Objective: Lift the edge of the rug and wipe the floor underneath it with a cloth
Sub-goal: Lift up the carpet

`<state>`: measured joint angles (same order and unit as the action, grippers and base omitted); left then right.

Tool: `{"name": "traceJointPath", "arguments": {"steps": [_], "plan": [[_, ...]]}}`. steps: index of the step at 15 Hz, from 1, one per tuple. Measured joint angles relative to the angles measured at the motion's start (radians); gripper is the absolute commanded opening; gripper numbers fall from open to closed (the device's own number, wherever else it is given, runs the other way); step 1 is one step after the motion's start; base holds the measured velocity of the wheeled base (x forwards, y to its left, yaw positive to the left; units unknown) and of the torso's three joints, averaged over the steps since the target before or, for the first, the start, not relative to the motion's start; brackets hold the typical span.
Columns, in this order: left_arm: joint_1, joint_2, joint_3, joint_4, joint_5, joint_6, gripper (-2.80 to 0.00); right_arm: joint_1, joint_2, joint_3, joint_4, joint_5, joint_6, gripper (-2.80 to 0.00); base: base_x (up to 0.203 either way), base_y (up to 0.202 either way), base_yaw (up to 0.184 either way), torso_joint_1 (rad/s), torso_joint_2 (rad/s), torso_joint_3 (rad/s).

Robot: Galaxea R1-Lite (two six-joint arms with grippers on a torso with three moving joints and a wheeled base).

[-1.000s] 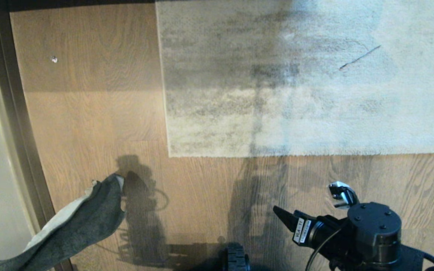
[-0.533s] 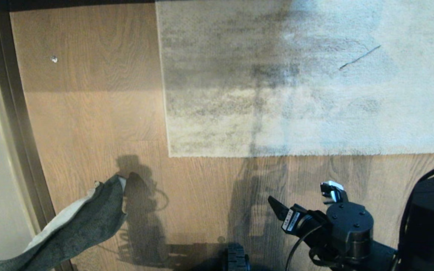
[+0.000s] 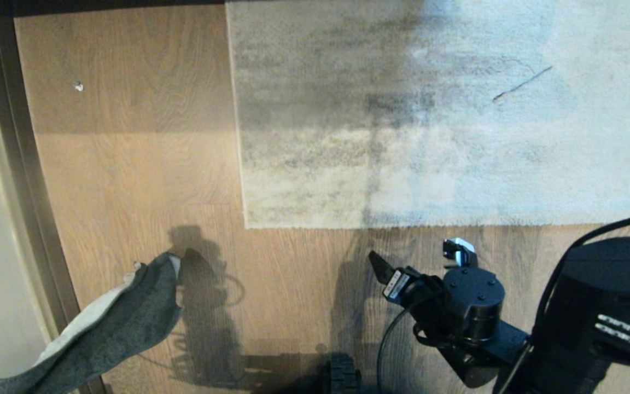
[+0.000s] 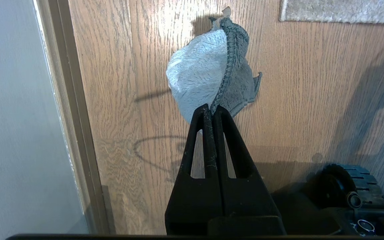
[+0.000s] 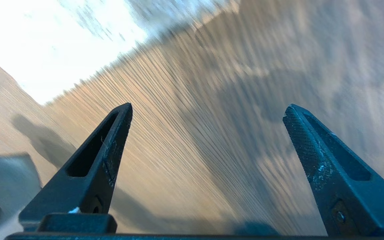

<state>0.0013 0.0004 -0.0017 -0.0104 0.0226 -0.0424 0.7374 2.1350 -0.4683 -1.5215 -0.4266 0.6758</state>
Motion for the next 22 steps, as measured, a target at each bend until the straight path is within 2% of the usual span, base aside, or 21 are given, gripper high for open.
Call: {"name": "traceJointPath", "arguments": {"steps": [11,22], "plan": [[0.000,0.000,0.000,0.000,0.000,0.000,-2.80,0.001,0.081,-0.239,0.000,0.004,-0.044,0.00,0.000,0.000,0.000,0.000,0.00,0.000],[0.000,0.000,0.000,0.000,0.000,0.000,-2.80,0.022,0.166,-0.369,0.000,0.005,-0.061,0.00,0.000,0.000,0.000,0.000,0.00,0.000]]}}
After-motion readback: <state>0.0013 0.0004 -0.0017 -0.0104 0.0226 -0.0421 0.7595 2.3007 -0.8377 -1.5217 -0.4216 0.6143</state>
